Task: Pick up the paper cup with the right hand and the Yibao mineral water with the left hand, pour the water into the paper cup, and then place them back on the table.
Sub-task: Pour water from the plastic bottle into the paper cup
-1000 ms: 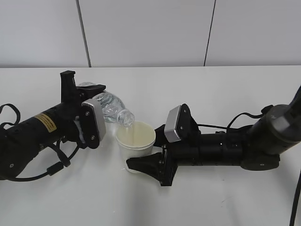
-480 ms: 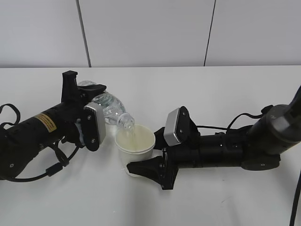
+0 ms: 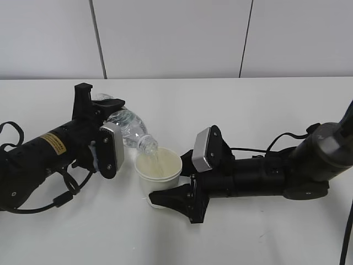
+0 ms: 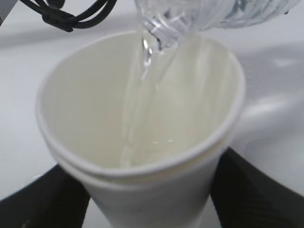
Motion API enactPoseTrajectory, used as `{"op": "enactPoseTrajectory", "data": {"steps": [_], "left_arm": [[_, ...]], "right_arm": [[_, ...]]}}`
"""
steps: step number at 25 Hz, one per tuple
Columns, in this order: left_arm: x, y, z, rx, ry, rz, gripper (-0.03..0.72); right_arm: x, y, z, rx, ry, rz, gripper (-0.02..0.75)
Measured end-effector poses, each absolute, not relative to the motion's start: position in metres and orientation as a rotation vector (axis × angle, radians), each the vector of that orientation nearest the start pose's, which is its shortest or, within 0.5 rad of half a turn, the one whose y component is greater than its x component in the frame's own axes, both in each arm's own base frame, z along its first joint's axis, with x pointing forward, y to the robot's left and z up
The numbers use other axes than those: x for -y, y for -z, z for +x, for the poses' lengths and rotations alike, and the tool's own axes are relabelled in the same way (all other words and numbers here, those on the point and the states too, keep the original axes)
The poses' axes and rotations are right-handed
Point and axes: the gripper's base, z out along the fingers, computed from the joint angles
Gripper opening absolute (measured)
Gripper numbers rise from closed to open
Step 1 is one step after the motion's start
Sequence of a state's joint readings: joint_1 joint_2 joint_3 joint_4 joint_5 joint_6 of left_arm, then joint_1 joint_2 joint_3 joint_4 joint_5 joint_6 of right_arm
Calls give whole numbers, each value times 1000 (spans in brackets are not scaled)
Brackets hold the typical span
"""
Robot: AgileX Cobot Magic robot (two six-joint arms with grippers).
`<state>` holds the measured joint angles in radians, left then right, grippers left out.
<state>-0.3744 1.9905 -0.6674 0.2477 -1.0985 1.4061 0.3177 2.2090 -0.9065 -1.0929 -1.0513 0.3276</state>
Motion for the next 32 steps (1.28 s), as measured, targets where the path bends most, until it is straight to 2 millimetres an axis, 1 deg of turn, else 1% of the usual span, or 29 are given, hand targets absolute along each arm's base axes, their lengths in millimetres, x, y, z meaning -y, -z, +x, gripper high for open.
{"op": "enactPoseTrajectory", "data": {"steps": [7,13,32], "left_arm": [[142,-123,313,-912,-673,1503,338],[141,-123,313,-878,-714,1529,337],[141,-124,313,-872,-723,1531,337]], "right_arm": [[-178,-69,317,-1605,-841,-1193,561],[-178,-69,317,-1607,-840,-1193,561],[-178,-68,317,-1617,-831,-1203,561]]}}
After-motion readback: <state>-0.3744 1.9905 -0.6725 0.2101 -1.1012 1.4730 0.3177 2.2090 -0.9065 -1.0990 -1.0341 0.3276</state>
